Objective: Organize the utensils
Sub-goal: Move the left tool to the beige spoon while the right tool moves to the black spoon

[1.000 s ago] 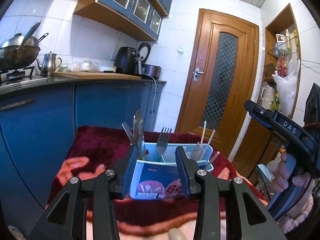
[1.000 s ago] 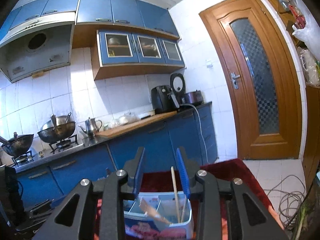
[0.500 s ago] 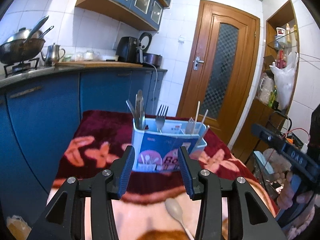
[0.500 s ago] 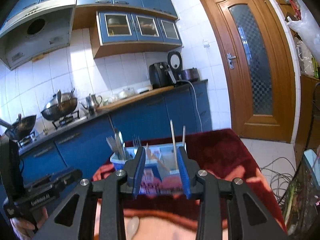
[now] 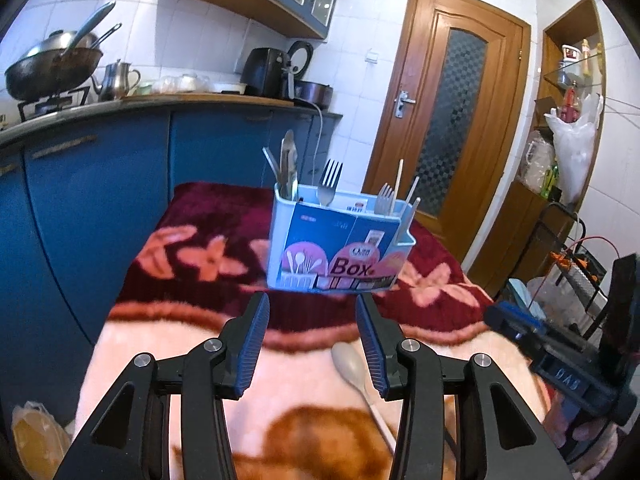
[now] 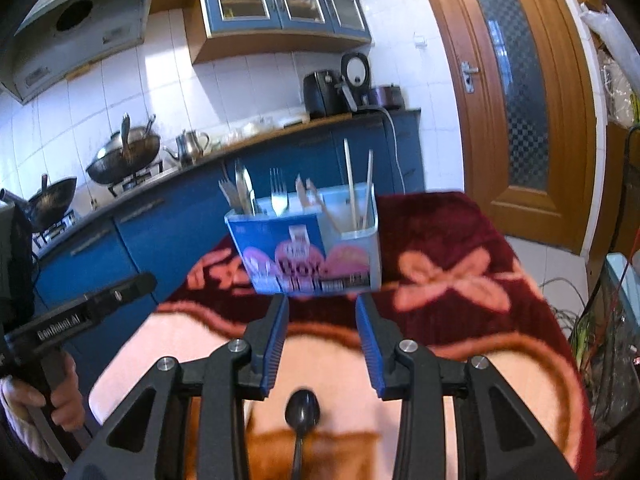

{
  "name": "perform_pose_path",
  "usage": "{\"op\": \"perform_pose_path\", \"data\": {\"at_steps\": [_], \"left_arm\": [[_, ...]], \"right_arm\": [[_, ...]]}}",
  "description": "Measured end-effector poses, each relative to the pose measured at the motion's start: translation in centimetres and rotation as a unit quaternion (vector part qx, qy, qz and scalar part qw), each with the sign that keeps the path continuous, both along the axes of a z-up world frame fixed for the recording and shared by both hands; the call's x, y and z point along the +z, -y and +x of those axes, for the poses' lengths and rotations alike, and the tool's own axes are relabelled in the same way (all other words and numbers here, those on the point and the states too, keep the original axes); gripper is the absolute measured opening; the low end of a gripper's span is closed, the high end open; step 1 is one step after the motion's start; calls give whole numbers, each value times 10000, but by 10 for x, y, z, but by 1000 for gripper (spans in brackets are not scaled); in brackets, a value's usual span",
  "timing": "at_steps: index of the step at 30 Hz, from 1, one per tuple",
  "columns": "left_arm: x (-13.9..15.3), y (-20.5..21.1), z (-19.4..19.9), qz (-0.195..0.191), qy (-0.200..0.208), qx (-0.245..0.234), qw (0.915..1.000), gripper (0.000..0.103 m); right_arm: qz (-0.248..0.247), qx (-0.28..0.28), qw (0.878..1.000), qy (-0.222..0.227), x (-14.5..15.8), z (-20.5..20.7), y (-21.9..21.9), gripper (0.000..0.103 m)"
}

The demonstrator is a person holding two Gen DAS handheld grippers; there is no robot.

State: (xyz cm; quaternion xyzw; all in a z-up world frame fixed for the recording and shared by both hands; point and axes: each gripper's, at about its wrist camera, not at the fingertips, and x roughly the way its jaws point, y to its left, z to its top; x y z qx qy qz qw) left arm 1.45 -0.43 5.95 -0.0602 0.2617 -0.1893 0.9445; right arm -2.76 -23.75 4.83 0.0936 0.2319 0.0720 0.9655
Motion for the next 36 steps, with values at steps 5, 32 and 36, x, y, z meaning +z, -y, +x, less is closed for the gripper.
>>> {"op": "perform_pose_path", "data": {"at_steps": [5,32,36], "left_arm": [[-12,-3,-2,32,-151,73,9999,46],[-49,-9,8,50,-757,204,9969,46],[-53,-3,11,50,-860,139,9962,46]], "right_arm": [[-22,81,9991,-404,-24,1,-5,39],[-374,446,9879,-1438,-78,18,-25,11],[-142,491,9885,-1426,-78,18,-19,5]]}}
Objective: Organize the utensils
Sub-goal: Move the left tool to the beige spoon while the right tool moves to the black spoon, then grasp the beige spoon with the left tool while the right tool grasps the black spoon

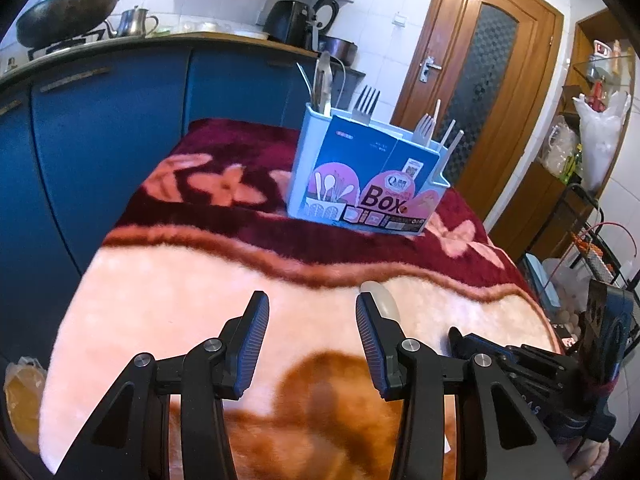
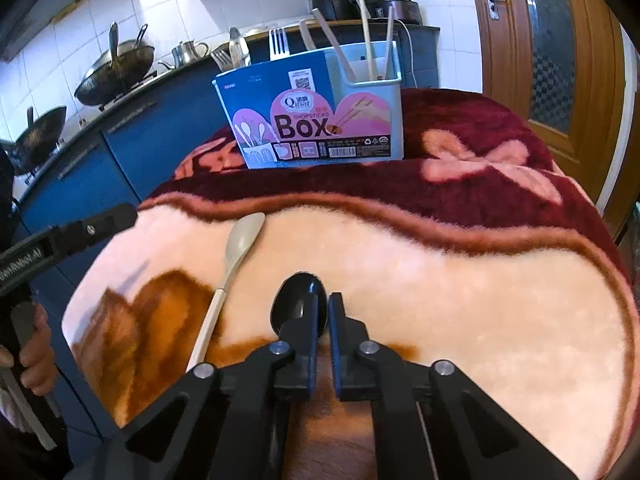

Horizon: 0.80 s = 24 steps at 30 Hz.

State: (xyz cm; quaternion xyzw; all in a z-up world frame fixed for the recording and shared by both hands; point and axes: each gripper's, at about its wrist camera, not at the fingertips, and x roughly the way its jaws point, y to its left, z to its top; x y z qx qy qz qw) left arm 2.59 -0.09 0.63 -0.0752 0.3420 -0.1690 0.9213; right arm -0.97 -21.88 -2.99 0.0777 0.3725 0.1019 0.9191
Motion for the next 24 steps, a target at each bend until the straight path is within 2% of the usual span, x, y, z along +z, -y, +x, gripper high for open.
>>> {"op": "perform_pose_path", "data": {"at_steps": [8,13,14,16,19,24], "left_arm": [[-10,16,10,-102,-308,-264,9991,46],[-19,32,19,-233,-612,-562,9963,46],[-22,35,22,-290,-706,-665,9949,45],[-26,41,26,-362,-877,-818,9921,33],[-33,51,30,-437,-1110,-960,9882,30],[-42,61,40,-317,-1314,-967,9861,30]], "right_arm": [[343,-201,9988,270,9,-6,13,3],[217,-520,9968,565,21,-11,23,3],[208,-552,9965,598,23,-12,25,3],[198,-599,9959,651,25,-13,29,3],[189,-652,9951,718,26,-16,32,3],[170,-661,9941,842,29,-20,33,3]]}}
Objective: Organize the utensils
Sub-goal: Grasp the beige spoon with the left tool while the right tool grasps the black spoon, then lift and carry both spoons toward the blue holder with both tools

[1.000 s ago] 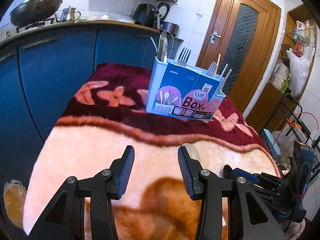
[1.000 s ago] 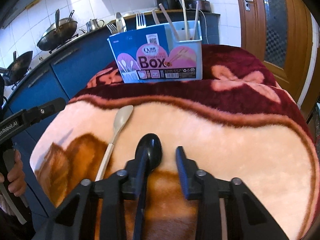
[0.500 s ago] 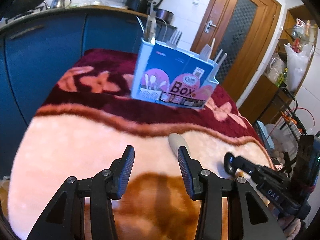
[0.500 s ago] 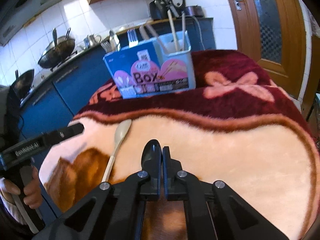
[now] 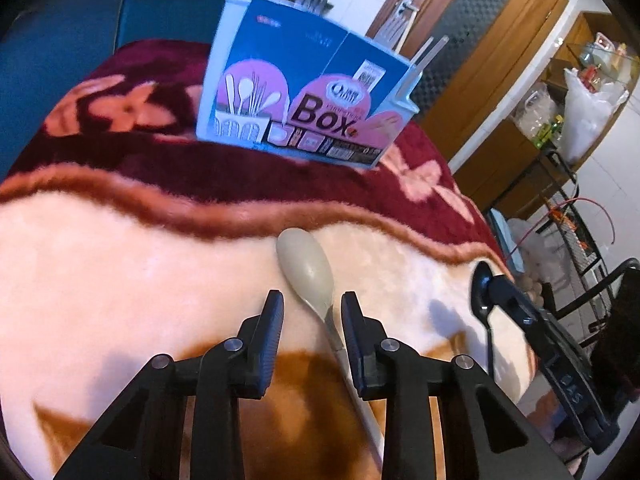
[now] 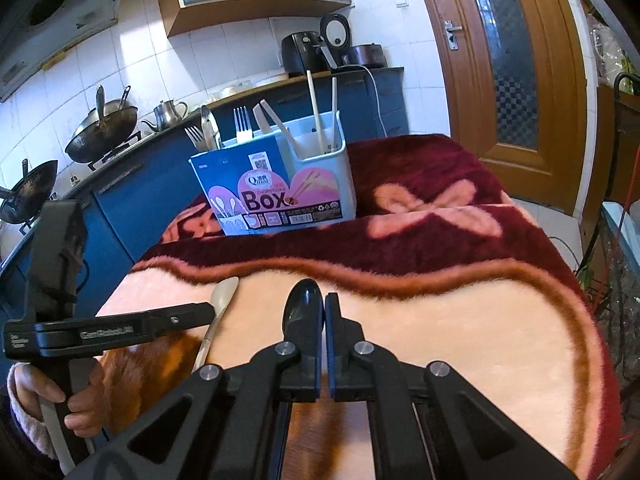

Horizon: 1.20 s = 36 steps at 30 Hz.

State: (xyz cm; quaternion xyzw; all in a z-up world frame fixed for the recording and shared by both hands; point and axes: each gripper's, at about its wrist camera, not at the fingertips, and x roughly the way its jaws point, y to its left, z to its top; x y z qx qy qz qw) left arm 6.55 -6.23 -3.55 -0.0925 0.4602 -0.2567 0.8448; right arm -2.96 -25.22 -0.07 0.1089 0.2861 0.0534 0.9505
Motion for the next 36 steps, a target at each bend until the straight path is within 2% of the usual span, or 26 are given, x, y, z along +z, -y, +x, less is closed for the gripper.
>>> {"op": "perform_pose_path", "data": {"at_steps": [3,7,8,9,12,20,22,23,27,30,33,36], "left_arm": [[0,5,6,52,3,-50,10000,30],[1,6,17,-140,-197,-68,9997,30],[0,6,20,-272,-291,-85,9992,29],[-1,5,22,-364,-360,-96,9986,23],[-5,4,28,-640,-584,-142,9961,20],[-6,15,29,-693,-667,-346,9948,15],[-5,17,29,-731,-674,-367,9944,6],[-5,18,29,-801,-690,-365,9937,6],[4,16,23,-905,-409,-301,9946,5],[20,9,17,-960,-34,-240,9951,5],[43,2,9,-898,532,-131,9944,5],[69,-6,2,-780,1180,50,9899,5]], "right_arm": [[-17,-2,10000,83,2,-2,0,3],[6,-15,9999,139,2,-4,1,3],[18,-20,9999,140,2,-4,2,3],[28,-26,9999,141,2,-4,2,3],[50,-69,9999,146,1,-5,5,3],[115,-139,9997,172,-1,-7,12,3],[125,-137,9997,168,-1,-6,12,3],[128,-141,9997,166,-2,-6,12,3],[144,-163,9996,202,1,-7,14,3],[138,-178,9992,316,5,-9,14,3],[127,-225,9986,453,9,-10,13,3],[136,-264,9978,598,13,-10,12,3]]}}
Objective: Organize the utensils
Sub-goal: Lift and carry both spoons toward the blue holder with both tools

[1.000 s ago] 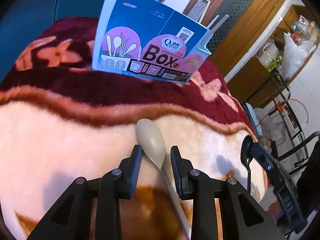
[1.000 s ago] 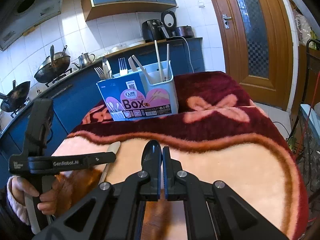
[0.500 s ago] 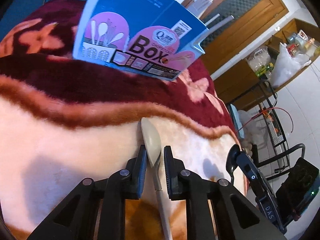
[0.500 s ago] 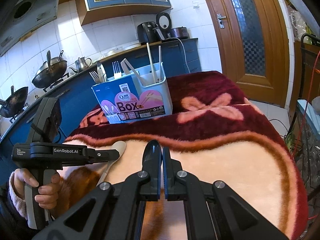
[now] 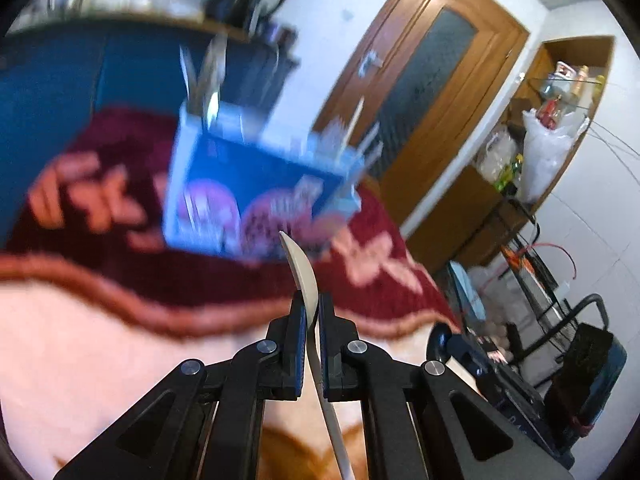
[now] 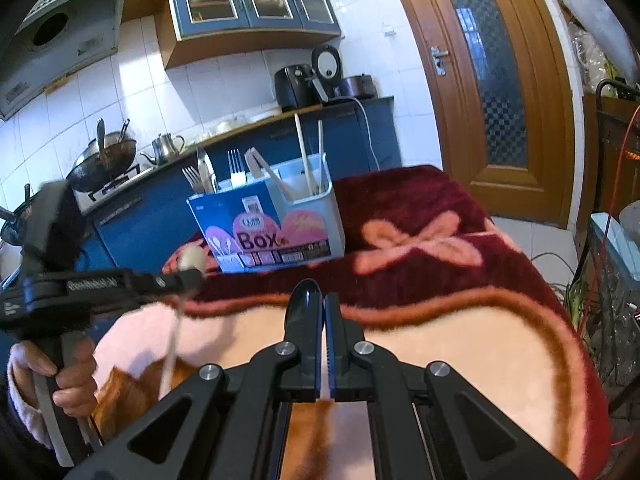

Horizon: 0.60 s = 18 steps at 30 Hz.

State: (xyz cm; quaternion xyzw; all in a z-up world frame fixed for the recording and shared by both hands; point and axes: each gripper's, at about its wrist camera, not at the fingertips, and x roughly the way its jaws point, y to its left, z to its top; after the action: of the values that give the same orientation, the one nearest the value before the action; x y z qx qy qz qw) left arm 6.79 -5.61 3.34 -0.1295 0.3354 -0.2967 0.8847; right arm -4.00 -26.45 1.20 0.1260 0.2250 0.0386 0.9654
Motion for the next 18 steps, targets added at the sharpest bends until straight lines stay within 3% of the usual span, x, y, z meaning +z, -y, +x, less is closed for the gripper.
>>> {"op": "perform_pose_path", "data": {"at_steps": [10,18], "left_arm": [[71,-20,29,325,1294,765,9881,5],[115,-20,62,404,2344,1389,9613,5]], "right_arm": [[165,-100,9995,255,7,7,6,3],[193,-164,9992,301,10,24,16,3]]}}
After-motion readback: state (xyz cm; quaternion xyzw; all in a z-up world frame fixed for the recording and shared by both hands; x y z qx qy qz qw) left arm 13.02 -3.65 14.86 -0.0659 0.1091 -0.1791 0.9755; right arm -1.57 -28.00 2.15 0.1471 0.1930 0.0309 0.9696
